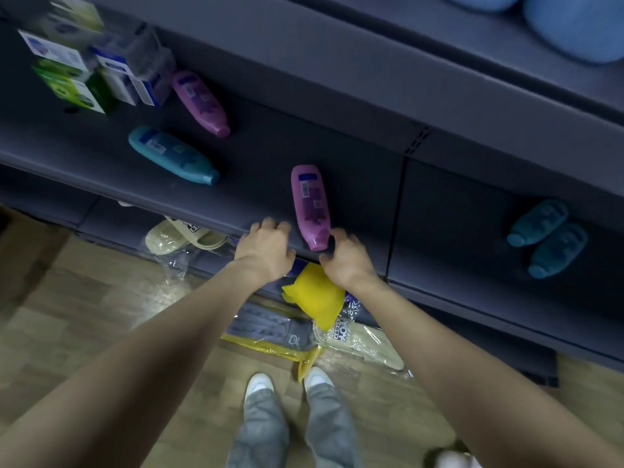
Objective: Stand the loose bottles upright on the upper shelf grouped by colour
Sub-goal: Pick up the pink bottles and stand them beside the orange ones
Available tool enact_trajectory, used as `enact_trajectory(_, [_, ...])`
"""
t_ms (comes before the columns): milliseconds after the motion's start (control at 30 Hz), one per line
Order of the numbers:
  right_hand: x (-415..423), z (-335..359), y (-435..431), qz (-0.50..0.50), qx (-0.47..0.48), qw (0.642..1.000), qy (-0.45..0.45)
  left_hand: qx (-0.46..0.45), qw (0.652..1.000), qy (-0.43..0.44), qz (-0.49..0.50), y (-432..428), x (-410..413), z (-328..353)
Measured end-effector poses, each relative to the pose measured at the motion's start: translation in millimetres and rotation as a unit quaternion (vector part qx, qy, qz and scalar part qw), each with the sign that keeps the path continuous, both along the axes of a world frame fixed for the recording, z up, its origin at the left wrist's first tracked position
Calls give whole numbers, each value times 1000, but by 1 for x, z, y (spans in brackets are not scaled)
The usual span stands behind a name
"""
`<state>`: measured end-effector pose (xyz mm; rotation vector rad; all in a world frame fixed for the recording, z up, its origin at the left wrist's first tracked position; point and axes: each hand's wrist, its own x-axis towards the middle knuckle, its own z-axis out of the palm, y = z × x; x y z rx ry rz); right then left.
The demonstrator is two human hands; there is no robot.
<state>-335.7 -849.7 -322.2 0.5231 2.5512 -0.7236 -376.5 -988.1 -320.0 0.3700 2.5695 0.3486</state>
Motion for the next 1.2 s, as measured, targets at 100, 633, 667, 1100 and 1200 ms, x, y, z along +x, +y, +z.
enact_trajectory(100, [-4, -6, -3, -22, -11, 999, 28, 1, 1000, 11, -10, 4, -3, -9])
enact_trajectory(633, [-32, -34, -25, -82, 8, 994, 67, 23, 998, 36, -35, 6, 3, -40])
enact_trajectory(667, [-34, -32, -25, -81, 14, 995, 61, 21, 998, 36, -35, 5, 3, -40])
enact_trajectory(1100, [-31, 23, -8, -172, -90, 979, 60, 3, 998, 47, -34, -9, -4, 7])
enact_trajectory(1200, [-35, 38, -8, -238, -133, 961, 56, 5, 998, 54, -31, -10, -7, 21])
